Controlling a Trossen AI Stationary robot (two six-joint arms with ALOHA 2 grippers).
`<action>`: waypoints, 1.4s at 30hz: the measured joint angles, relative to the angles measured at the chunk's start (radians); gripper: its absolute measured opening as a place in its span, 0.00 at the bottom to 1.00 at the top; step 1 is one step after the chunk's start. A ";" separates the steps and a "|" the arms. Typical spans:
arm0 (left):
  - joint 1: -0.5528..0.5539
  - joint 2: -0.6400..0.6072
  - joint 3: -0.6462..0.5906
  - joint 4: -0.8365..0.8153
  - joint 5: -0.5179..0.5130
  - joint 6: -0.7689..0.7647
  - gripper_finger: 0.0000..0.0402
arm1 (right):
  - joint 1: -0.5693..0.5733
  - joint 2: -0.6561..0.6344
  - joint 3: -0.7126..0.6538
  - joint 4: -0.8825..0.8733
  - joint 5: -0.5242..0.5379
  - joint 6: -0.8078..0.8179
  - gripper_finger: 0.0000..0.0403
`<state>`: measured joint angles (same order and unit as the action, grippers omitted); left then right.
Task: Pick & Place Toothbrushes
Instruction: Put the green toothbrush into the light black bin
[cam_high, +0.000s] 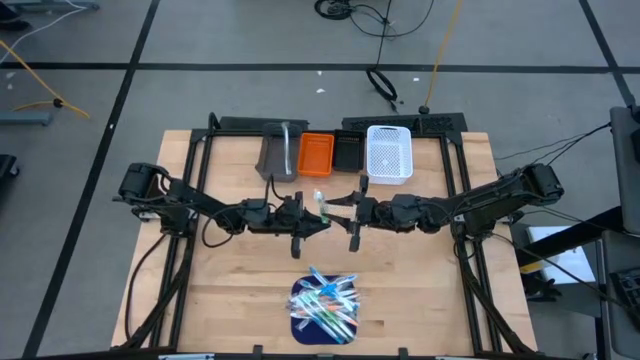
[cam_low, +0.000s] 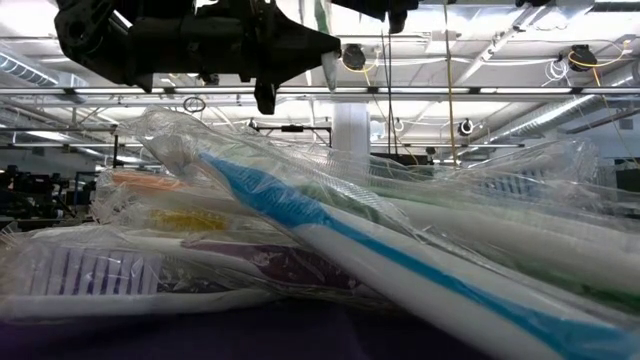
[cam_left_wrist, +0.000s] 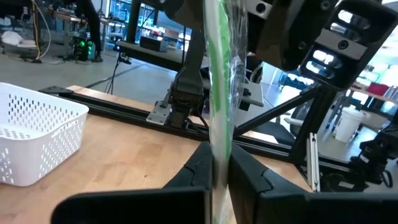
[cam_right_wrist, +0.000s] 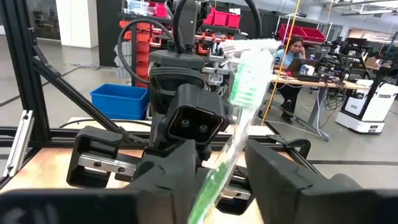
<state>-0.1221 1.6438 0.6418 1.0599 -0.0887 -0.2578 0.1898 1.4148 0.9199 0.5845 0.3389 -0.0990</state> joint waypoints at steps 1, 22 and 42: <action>0.000 0.000 0.000 0.000 0.000 -0.007 0.06 | 0.000 -0.005 0.000 -0.012 0.002 0.000 0.37; 0.059 -0.306 0.000 -0.522 -0.430 -0.011 0.07 | 0.069 -0.060 0.001 -0.227 0.023 0.106 0.42; 0.415 -0.329 0.000 -0.834 -0.481 -0.168 0.05 | 0.141 -0.054 0.000 -0.239 0.022 0.133 0.42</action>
<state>0.2925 1.3148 0.6415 0.2260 -0.5699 -0.4259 0.3305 1.3605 0.9199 0.3454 0.3611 0.0338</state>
